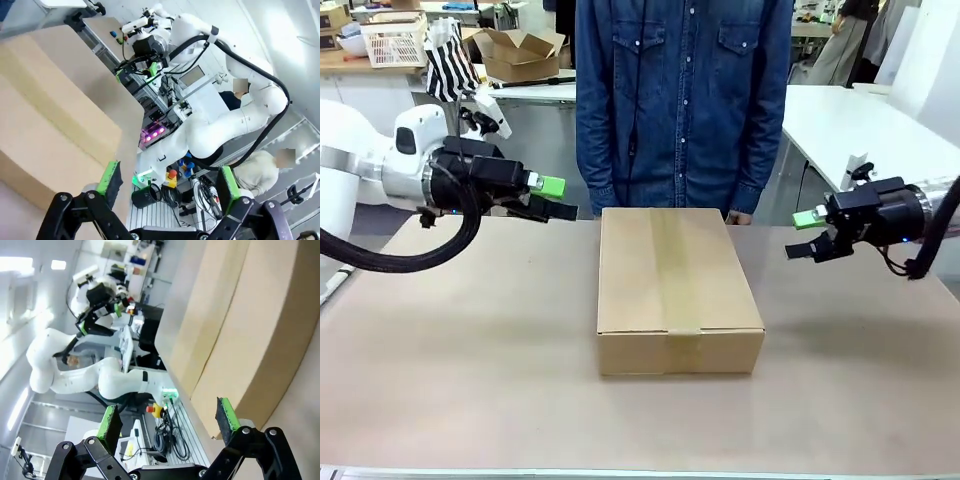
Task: Pack the gift set into the box.
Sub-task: Press and hold the closed box until the human finishes sealing it.
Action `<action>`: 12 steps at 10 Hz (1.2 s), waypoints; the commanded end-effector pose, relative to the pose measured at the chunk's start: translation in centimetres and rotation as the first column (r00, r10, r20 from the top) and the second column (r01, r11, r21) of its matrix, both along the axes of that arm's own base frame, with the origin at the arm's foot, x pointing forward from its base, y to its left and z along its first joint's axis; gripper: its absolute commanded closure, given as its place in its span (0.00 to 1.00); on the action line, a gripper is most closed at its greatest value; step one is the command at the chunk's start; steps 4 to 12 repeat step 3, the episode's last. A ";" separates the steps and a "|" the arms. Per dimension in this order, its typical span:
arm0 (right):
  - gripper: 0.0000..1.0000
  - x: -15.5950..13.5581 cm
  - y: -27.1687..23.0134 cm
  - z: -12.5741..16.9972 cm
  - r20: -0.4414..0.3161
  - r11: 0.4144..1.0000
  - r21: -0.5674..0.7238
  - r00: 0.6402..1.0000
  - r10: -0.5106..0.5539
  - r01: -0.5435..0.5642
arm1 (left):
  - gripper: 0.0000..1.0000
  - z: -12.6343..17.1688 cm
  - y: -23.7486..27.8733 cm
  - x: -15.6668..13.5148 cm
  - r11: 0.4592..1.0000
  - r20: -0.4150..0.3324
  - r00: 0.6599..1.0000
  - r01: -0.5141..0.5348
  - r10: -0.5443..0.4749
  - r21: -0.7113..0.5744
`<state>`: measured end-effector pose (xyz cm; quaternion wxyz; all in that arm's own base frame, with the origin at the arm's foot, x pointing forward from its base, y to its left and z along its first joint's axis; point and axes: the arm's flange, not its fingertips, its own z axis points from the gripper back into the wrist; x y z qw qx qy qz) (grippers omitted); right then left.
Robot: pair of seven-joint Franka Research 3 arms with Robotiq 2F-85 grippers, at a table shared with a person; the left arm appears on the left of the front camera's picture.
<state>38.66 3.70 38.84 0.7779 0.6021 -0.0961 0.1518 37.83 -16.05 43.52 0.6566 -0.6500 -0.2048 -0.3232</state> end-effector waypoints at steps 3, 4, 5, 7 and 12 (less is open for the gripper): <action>0.00 0.8 0.0 0.1 -0.002 1.000 0.003 1.000 -0.005 0.005 | 0.00 -0.2 0.0 0.2 1.000 0.016 1.000 -0.005 0.006 -0.010; 0.00 0.8 0.0 0.1 -0.002 1.000 0.003 1.000 -0.005 0.005 | 0.00 -0.2 0.0 0.2 1.000 0.016 1.000 -0.005 0.006 -0.010; 0.00 0.8 0.0 0.1 -0.002 1.000 0.003 1.000 -0.005 0.005 | 0.00 -0.2 0.0 0.2 1.000 0.016 1.000 -0.005 0.006 -0.010; 0.00 0.8 0.0 0.1 -0.002 1.000 0.003 1.000 -0.005 0.005 | 0.00 -0.2 0.0 0.2 1.000 0.016 1.000 -0.005 0.006 -0.010; 0.00 0.8 0.0 0.1 -0.002 1.000 0.003 1.000 -0.005 0.005 | 0.00 -0.2 0.0 0.2 1.000 0.016 1.000 -0.005 0.006 -0.010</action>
